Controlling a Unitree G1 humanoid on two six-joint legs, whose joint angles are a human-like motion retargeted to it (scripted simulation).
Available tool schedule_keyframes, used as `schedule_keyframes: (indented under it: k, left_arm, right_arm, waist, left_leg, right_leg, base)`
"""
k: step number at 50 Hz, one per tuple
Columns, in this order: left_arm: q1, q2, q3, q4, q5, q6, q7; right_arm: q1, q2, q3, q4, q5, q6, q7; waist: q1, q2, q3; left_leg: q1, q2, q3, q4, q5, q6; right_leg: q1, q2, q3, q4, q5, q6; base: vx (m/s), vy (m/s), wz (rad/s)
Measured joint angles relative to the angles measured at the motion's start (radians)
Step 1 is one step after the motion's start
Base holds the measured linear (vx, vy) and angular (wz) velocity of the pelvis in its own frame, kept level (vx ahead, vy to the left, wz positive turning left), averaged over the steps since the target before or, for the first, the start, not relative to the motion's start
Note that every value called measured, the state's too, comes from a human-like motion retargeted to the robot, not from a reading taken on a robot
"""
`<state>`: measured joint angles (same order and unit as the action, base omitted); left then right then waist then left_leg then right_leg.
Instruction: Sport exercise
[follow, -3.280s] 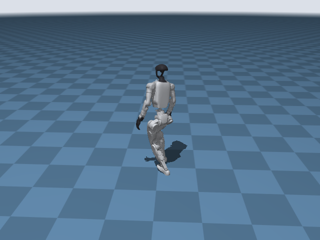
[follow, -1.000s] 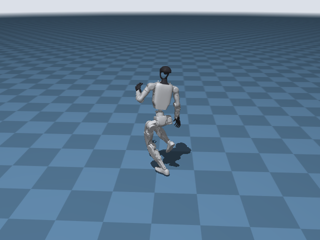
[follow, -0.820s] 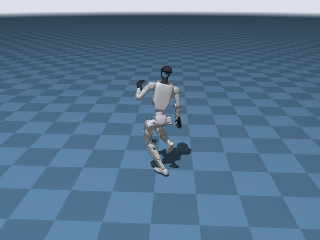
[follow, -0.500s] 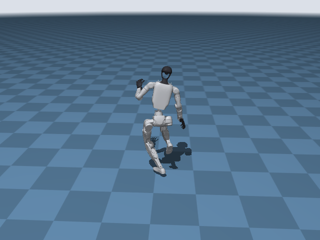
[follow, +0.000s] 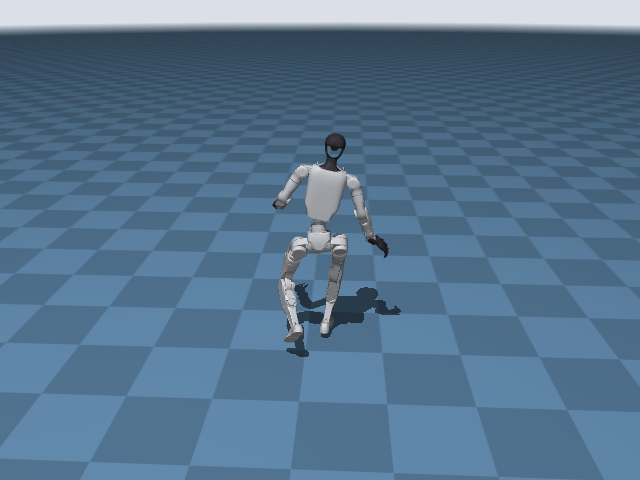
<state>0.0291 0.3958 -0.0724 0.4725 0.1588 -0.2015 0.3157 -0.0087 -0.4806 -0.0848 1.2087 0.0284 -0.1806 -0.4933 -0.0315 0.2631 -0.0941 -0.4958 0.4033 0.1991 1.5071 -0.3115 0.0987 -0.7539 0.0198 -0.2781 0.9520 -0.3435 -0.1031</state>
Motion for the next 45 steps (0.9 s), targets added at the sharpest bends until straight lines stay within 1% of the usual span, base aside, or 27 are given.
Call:
schedule_keyframes:
  k: [2, 4, 6, 8, 10, 13, 15, 17, 20, 23, 25, 27, 30, 35, 38, 41, 43, 45]
  left_arm:
    - [-0.002, -0.014, 0.004, 0.105, -0.008, 0.024, -0.023]
    - [-0.014, -0.035, 0.005, 0.224, -0.012, 0.048, -0.049]
    - [-0.04, -0.061, 0.002, 0.35, -0.017, 0.068, -0.084]
    - [-0.057, -0.09, -0.004, 0.458, -0.026, 0.083, -0.124]
    - [-0.065, -0.115, -0.011, 0.54, -0.038, 0.092, -0.166]
    - [-0.063, -0.139, -0.023, 0.621, -0.056, 0.089, -0.222]
    - [-0.055, -0.148, -0.03, 0.653, -0.067, 0.082, -0.251]
    - [-0.047, -0.152, -0.038, 0.674, -0.077, 0.073, -0.276]
    - [-0.046, -0.151, -0.053, 0.697, -0.09, 0.059, -0.3]
    - [-0.055, -0.141, -0.072, 0.719, -0.096, 0.052, -0.312]
    - [-0.064, -0.13, -0.083, 0.731, -0.1, 0.051, -0.319]
    - [-0.071, -0.116, -0.092, 0.74, -0.099, 0.052, -0.324]
    - [-0.082, -0.092, -0.1, 0.75, -0.099, 0.057, -0.334]
    - [-0.126, -0.022, -0.094, 0.757, -0.106, 0.069, -0.356]
    - [-0.158, 0.032, -0.088, 0.75, -0.11, 0.071, -0.36]
    - [-0.184, 0.079, -0.075, 0.727, -0.117, 0.065, -0.356]
    - [-0.194, 0.101, -0.06, 0.694, -0.125, 0.055, -0.353]
    - [-0.194, 0.116, -0.042, 0.642, -0.137, 0.043, -0.35]
  right_arm:
    - [-0.001, 0.004, -0.003, 0.0, -0.017, 0.006, 0.005]
    - [-0.012, 0.01, -0.001, 0.008, -0.036, 0.015, 0.014]
    - [-0.032, 0.017, 0.006, 0.021, -0.051, 0.024, 0.03]
    - [-0.05, 0.03, 0.02, 0.033, -0.058, 0.031, 0.055]
    - [-0.063, 0.043, 0.037, 0.04, -0.061, 0.033, 0.086]
    - [-0.081, 0.061, 0.067, 0.036, -0.059, 0.03, 0.136]
    - [-0.092, 0.07, 0.09, 0.028, -0.057, 0.026, 0.165]
    - [-0.106, 0.076, 0.113, 0.016, -0.054, 0.02, 0.188]
    - [-0.131, 0.08, 0.151, 0.003, -0.054, 0.009, 0.211]
    - [-0.157, 0.082, 0.197, -0.004, -0.061, 0.003, 0.23]
    - [-0.172, 0.083, 0.229, -0.007, -0.069, 0.002, 0.245]
    - [-0.179, 0.083, 0.26, -0.013, -0.077, 0.0, 0.263]
    - [-0.179, 0.082, 0.302, -0.019, -0.086, 0.0, 0.291]
    - [-0.194, 0.058, 0.344, -0.037, -0.087, 0.004, 0.364]
    - [-0.204, 0.034, 0.338, -0.041, -0.086, 0.006, 0.4]
    - [-0.204, 0.008, 0.304, -0.041, -0.072, 0.008, 0.416]
    - [-0.195, -0.009, 0.27, -0.039, -0.051, 0.01, 0.417]
    - [-0.18, -0.023, 0.231, -0.038, -0.021, 0.013, 0.409]
  waist:
    - [0.008, -0.008, 0.018]
    - [0.018, -0.019, 0.041]
    - [0.029, -0.033, 0.065]
    - [0.043, -0.053, 0.078]
    - [0.056, -0.077, 0.083]
    - [0.068, -0.116, 0.089]
    - [0.076, -0.137, 0.095]
    - [0.081, -0.153, 0.101]
    - [0.081, -0.172, 0.107]
    - [0.069, -0.189, 0.105]
    - [0.055, -0.198, 0.103]
    - [0.04, -0.205, 0.102]
    - [0.011, -0.215, 0.102]
    - [-0.064, -0.244, 0.115]
    - [-0.095, -0.234, 0.119]
    - [-0.115, -0.204, 0.118]
    - [-0.125, -0.179, 0.115]
    - [-0.131, -0.154, 0.107]
  left_leg:
    - [-0.011, 0.051, -0.05, 0.11, 0.025, 0.027]
    - [-0.036, 0.084, -0.103, 0.199, 0.041, 0.047]
    - [-0.076, 0.084, -0.155, 0.261, 0.044, 0.06]
    - [-0.126, 0.057, -0.179, 0.292, 0.015, 0.081]
    - [-0.177, 0.008, -0.176, 0.291, -0.039, 0.107]
    - [-0.246, -0.094, -0.142, 0.218, -0.12, 0.128]
    - [-0.282, -0.159, -0.114, 0.134, -0.167, 0.13]
    - [-0.313, -0.221, -0.092, 0.025, -0.196, 0.118]
    - [-0.348, -0.316, -0.073, -0.165, -0.21, 0.085]
    - [-0.37, -0.408, -0.076, -0.345, -0.195, 0.045]
    - [-0.379, -0.455, -0.082, -0.417, -0.176, 0.029]
    - [-0.386, -0.481, -0.084, -0.423, -0.157, 0.028]
    - [-0.396, -0.503, -0.079, -0.376, -0.153, 0.047]
    - [-0.402, -0.536, -0.037, -0.314, -0.181, 0.088]
    - [-0.398, -0.524, -0.026, -0.288, -0.186, 0.089]
    - [-0.375, -0.493, -0.027, -0.293, -0.143, 0.059]
    - [-0.355, -0.473, -0.037, -0.308, -0.079, 0.021]
    - [-0.34, -0.458, -0.059, -0.326, 0.012, -0.029]
  right_leg:
    - [0.048, 0.027, -0.01, 0.036, -0.1, -0.053]
    - [0.092, 0.055, -0.01, 0.062, -0.167, -0.09]
    - [0.136, 0.079, -0.003, 0.069, -0.209, -0.111]
    - [0.177, 0.088, 0.009, 0.059, -0.232, -0.116]
    - [0.216, 0.086, 0.024, 0.035, -0.242, -0.104]
    - [0.277, 0.071, 0.049, -0.01, -0.243, -0.064]
    - [0.316, 0.063, 0.064, -0.034, -0.242, -0.036]
    - [0.349, 0.053, 0.077, -0.05, -0.243, -0.011]
    - [0.385, 0.035, 0.095, -0.064, -0.25, 0.019]
    - [0.399, 0.014, 0.108, -0.054, -0.258, 0.045]
    - [0.402, 0.002, 0.117, -0.029, -0.263, 0.057]
    - [0.392, -0.009, 0.125, 0.025, -0.26, 0.067]
    - [0.356, -0.039, 0.133, 0.153, -0.219, 0.083]
    - [0.193, -0.131, 0.168, 0.493, 0.025, 0.138]
    - [0.071, -0.15, 0.196, 0.613, 0.094, 0.139]
    - [-0.024, -0.151, 0.214, 0.6, 0.095, 0.123]
    - [-0.061, -0.137, 0.228, 0.521, 0.11, 0.119]
    - [-0.078, -0.112, 0.246, 0.408, 0.155, 0.128]
  base:
    - [0.34, -0.17, -0.45]
    - [0.34, -0.16, -0.4]
    - [0.34, -0.12, -0.31]
    - [0.34, -0.05, -0.25]
    - [0.34, 0.02, -0.18]
    - [0.35, 0.05, -0.16]
    - [0.34, 0.04, -0.26]
    - [0.33, 0.02, -0.3]
    - [0.31, 0.01, -0.28]
    - [0.3, 0.0, -0.2]
    - [0.29, 0.0, -0.15]
    - [0.29, 0.0, -0.19]
    - [0.29, 0.01, -0.15]
    - [0.29, 0.03, -0.13]
    - [0.29, 0.02, -0.3]
    - [0.3, -0.01, -0.32]
    - [0.29, -0.04, -0.2]
    - [0.27, -0.07, -0.16]
